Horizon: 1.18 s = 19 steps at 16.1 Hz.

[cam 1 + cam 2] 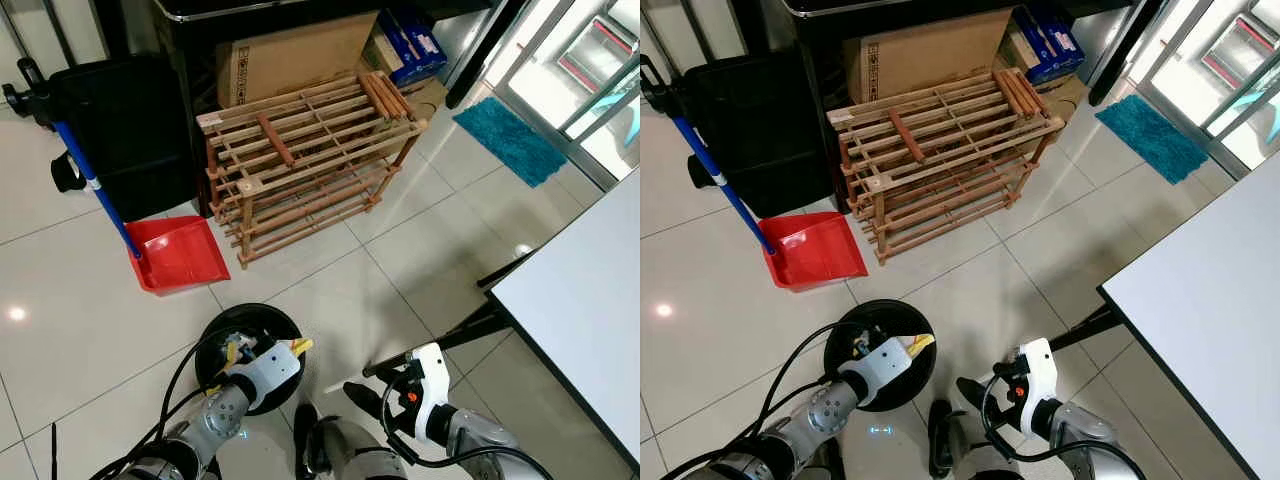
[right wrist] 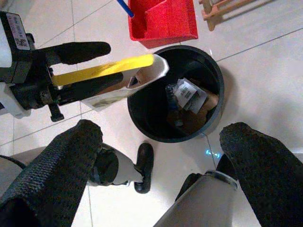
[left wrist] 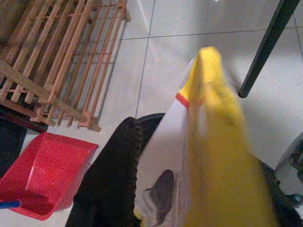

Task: Picking trash to rubbish bin

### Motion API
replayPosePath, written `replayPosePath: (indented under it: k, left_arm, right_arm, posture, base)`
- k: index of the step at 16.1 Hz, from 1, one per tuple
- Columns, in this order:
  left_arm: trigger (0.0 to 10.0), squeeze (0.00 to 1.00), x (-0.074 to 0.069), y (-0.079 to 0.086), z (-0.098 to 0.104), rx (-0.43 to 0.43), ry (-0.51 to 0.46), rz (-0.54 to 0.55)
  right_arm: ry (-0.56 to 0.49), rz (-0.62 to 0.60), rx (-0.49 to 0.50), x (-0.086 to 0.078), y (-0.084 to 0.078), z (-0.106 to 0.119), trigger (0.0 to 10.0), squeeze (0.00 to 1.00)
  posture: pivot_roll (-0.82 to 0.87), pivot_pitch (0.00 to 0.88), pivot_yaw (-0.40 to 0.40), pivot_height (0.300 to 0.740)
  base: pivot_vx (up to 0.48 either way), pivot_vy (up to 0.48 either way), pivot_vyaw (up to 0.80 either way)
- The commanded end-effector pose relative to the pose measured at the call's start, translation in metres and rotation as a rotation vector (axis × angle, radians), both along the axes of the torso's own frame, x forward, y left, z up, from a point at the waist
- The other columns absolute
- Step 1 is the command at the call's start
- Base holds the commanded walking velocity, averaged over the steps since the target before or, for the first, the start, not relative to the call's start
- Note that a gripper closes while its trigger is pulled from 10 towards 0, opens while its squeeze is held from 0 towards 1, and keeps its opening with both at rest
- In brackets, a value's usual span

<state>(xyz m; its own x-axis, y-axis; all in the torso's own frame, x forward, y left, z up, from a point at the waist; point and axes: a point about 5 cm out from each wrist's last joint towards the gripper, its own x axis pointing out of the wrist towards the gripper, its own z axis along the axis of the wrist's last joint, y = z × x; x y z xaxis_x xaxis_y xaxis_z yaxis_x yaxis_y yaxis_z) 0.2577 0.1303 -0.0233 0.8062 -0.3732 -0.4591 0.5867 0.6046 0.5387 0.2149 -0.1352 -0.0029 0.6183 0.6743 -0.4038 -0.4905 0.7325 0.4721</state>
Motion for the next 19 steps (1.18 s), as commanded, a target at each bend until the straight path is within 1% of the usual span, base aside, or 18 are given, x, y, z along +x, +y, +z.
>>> replayPosePath:
  k: [1, 2, 5, 6, 7, 9, 10, 11, 12, 13, 14, 15, 17, 18, 19]
  left_arm:
    - [10.0, 1.0, -0.005, -0.007, -0.004, 0.007, 0.003, -0.021]
    - [10.0, 1.0, -0.004, -0.006, -0.003, -0.001, 0.003, -0.011]
    - [10.0, 1.0, -0.003, -0.005, -0.002, 0.011, -0.019, -0.004]
    - [10.0, 0.9, -0.003, -0.005, -0.002, 0.015, -0.019, 0.002]
    - [10.0, 0.0, -0.003, -0.005, -0.003, 0.024, -0.019, 0.006]
    - [10.0, 0.0, -0.004, -0.003, -0.005, 0.024, -0.004, 0.032]
    - [10.0, 0.0, -0.007, -0.001, -0.008, 0.017, 0.01, 0.057]
    - [10.0, 0.0, -0.012, 0.004, -0.012, 0.005, 0.035, 0.113]
    - [10.0, 0.0, -0.014, 0.007, -0.015, 0.0, 0.051, 0.144]
    - [10.0, 0.0, -0.023, 0.019, -0.022, -0.043, 0.105, 0.256]
    - [10.0, 0.0, -0.03, 0.03, -0.028, -0.084, 0.15, 0.37]
    - [10.0, 0.0, -0.036, 0.039, -0.032, -0.112, 0.175, 0.456]
    - [10.0, 0.0, -0.042, 0.051, -0.034, -0.13, 0.179, 0.535]
    - [10.0, 0.0, -0.043, 0.054, -0.034, -0.134, 0.173, 0.559]
    - [10.0, 0.0, -0.044, 0.058, -0.034, -0.144, 0.163, 0.584]
  right_arm:
    - [0.024, -0.014, -0.022, -0.006, -0.007, -0.004, 10.0, 0.0]
    - [0.027, -0.011, -0.019, -0.007, -0.007, -0.004, 10.0, 0.0]
    - [0.027, -0.013, -0.017, -0.008, -0.007, -0.004, 10.0, 0.0]
    - [0.027, -0.015, -0.017, -0.008, -0.007, -0.004, 10.0, 0.0]
    - [0.028, -0.016, -0.018, -0.008, -0.007, -0.004, 10.0, 0.0]
    - [0.028, -0.028, -0.03, -0.006, -0.008, -0.006, 10.0, 0.0]
    - [0.021, -0.046, -0.051, -0.004, -0.01, -0.008, 10.0, 0.0]
    - [0.02, -0.089, -0.091, 0.0, -0.014, -0.012, 10.0, 0.0]
    - [0.018, -0.113, -0.121, 0.002, -0.016, -0.015, 10.0, 0.0]
    - [0.026, -0.206, -0.199, 0.008, -0.025, -0.024, 10.0, 0.0]
    - [0.026, -0.257, -0.279, 0.011, -0.031, -0.029, 10.0, 0.0]
    - [0.032, -0.3, -0.31, 0.013, -0.035, -0.032, 10.0, 0.0]
    - [0.022, -0.38, -0.306, 0.02, -0.037, -0.031, 10.0, 0.0]
    - [0.011, -0.401, -0.334, 0.024, -0.038, -0.031, 10.0, 0.0]
    - [-0.003, -0.444, -0.386, 0.028, -0.04, -0.032, 10.0, 0.0]
  posture:
    - [-0.21, 0.281, -0.225, 0.74]
    - [-0.21, 0.282, -0.225, 0.74]
    - [-0.21, 0.283, -0.227, 0.74]
    - [-0.21, 0.283, -0.227, 0.74]
    - [-0.21, 0.283, -0.227, 0.74]
    - [-0.21, 0.276, -0.221, 0.74]
    - [-0.2, 0.271, -0.218, 0.74]
    - [-0.19, 0.262, -0.212, 0.74]
    - [-0.18, 0.251, -0.205, 0.74]
    - [-0.16, 0.23, -0.19, 0.74]
    - [-0.15, 0.22, -0.182, 0.74]
    - [-0.13, 0.201, -0.17, 0.74]
    - [-0.1, 0.174, -0.151, 0.74]
    - [-0.09, 0.16, -0.141, 0.74]
    - [-0.07, 0.146, -0.133, 0.74]
  base:
    - [0.0, 0.0, 0.0]
    - [0.0, 0.0, 0.0]
    - [0.0, 0.0, 0.0]
    - [0.0, 0.0, 0.0]
    - [0.0, 0.0, 0.0]
    - [0.0, 0.0, 0.0]
    - [0.0, 0.0, 0.0]
    - [0.0, 0.0, 0.0]
    - [0.0, 0.0, 0.0]
    - [0.0, 0.0, 0.0]
    - [0.0, 0.0, 0.0]
    - [0.0, 0.0, 0.0]
    - [0.0, 0.0, 0.0]
    - [0.0, 0.0, 0.0]
    - [0.0, 0.0, 0.0]
